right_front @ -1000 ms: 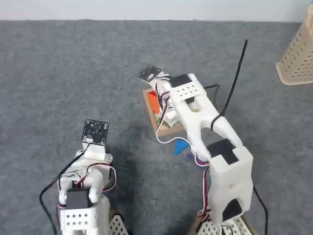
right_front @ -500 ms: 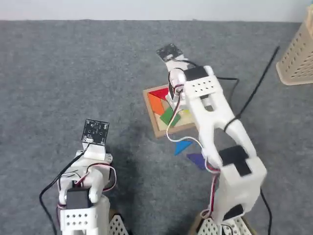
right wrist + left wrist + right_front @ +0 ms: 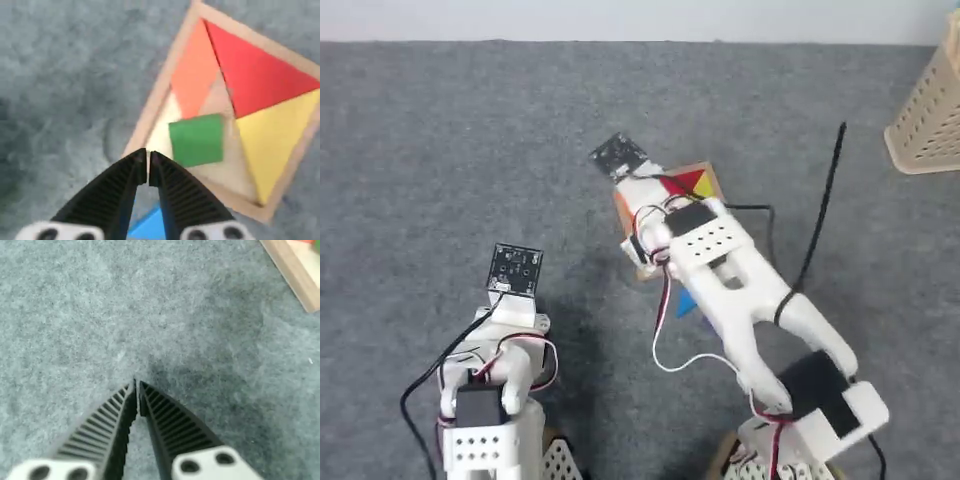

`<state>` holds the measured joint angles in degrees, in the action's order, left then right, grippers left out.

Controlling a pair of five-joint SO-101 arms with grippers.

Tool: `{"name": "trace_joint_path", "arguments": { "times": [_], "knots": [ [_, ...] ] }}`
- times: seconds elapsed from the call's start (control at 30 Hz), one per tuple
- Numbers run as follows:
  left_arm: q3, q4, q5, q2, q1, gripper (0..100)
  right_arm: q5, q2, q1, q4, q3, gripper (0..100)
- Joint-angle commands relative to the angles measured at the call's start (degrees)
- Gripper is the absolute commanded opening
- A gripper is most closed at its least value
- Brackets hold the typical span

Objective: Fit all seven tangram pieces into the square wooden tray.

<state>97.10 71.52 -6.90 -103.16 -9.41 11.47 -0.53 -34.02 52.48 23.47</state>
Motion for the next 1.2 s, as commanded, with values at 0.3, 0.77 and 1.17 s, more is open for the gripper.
{"name": "trace_joint_path", "arguments": {
  "times": [0.3, 0.77, 1.17],
  "knots": [
    [-0.5, 0.3, -0.4, 0.0, -0.3, 1, -0.1, 7.1, 4.5, -1.2, -4.3, 0.7],
    [-0.5, 0.3, -0.4, 0.0, -0.3, 1, 3.0, 6.5, 6.2, -1.7, -4.5, 0.7],
    [-0.5, 0.3, -0.4, 0.0, -0.3, 1, 3.0, 7.0, 1.5, -3.4, -4.7, 0.7]
  ]
}}
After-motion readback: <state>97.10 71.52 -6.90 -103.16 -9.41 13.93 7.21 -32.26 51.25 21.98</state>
